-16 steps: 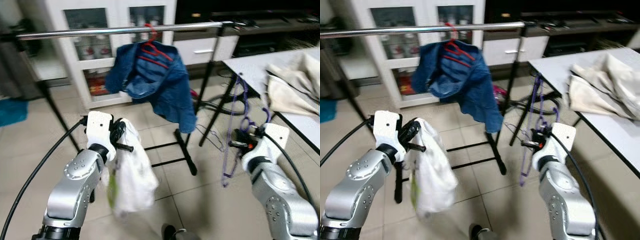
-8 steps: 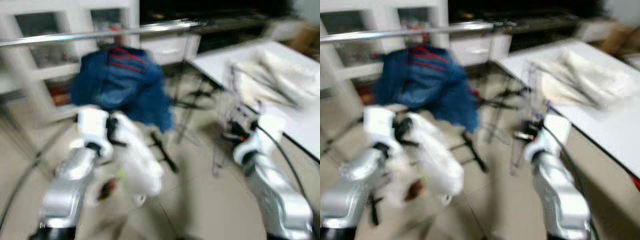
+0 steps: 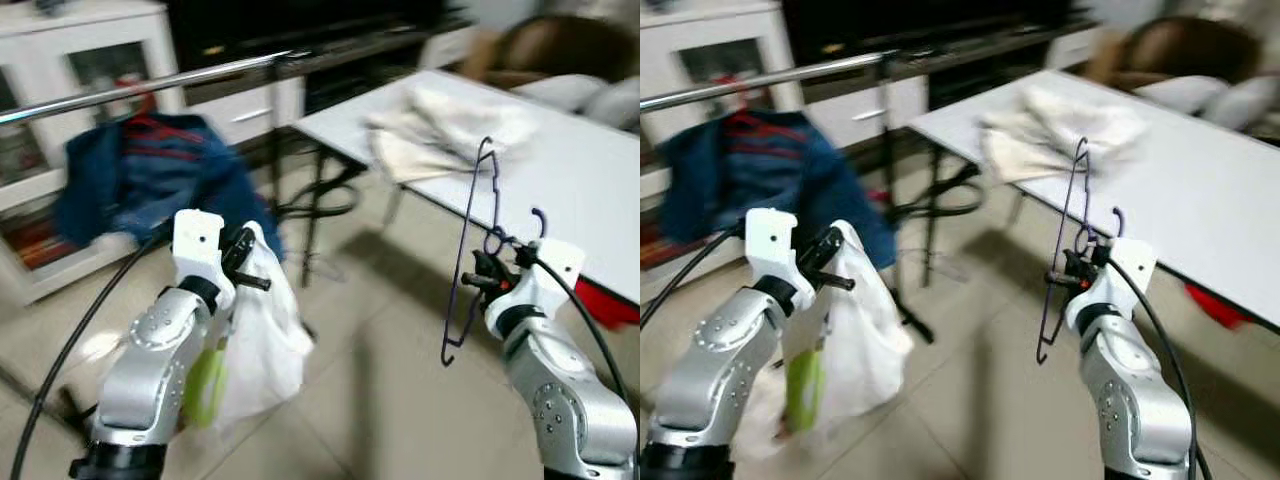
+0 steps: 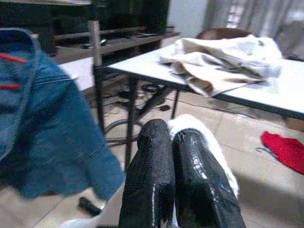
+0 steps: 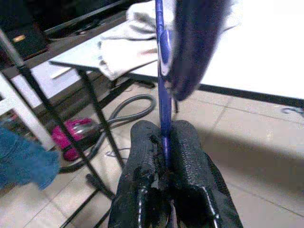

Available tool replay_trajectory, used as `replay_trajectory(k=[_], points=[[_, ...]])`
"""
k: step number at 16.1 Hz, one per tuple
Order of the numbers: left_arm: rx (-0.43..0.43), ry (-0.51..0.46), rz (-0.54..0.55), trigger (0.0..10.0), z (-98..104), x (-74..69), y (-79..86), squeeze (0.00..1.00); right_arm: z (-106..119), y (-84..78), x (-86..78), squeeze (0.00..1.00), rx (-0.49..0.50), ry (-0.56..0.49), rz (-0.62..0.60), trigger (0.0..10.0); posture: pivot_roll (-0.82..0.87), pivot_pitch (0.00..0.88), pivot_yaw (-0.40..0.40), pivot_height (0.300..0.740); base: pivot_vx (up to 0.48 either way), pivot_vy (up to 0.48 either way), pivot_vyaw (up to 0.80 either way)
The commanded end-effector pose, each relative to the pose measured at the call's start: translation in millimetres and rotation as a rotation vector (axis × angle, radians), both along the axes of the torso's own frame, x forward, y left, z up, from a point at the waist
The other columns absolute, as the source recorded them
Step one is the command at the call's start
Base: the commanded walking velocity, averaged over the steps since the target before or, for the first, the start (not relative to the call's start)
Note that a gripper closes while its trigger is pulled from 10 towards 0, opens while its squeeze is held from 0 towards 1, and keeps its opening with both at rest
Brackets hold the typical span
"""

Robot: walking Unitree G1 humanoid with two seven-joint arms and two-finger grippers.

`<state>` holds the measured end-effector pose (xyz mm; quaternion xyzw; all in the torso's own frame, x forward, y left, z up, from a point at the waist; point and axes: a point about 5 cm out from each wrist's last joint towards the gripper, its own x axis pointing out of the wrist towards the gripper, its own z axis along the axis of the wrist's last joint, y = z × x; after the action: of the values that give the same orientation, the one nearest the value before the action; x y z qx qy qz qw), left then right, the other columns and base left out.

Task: Hang hanger

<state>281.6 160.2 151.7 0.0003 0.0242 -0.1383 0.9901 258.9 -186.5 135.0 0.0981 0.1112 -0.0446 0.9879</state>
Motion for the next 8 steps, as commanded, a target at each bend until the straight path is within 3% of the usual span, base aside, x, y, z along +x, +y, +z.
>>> replay_trajectory(k=[1,8], points=[[0.0,-0.034,-0.005,10.0,7.2,1.9,0.1,0.0,3.6,3.7,1.0,0.0,0.003,-0.013,0.014,10.0,0.02,0.0,-0.017,0.74,0.27,0.0,-0.77],[0.0,-0.034,-0.005,10.0,7.2,1.9,0.1,0.0,3.6,3.7,1.0,0.0,0.003,-0.013,0.014,10.0,0.02,0.0,-0.017,0.74,0.27,0.0,-0.77]])
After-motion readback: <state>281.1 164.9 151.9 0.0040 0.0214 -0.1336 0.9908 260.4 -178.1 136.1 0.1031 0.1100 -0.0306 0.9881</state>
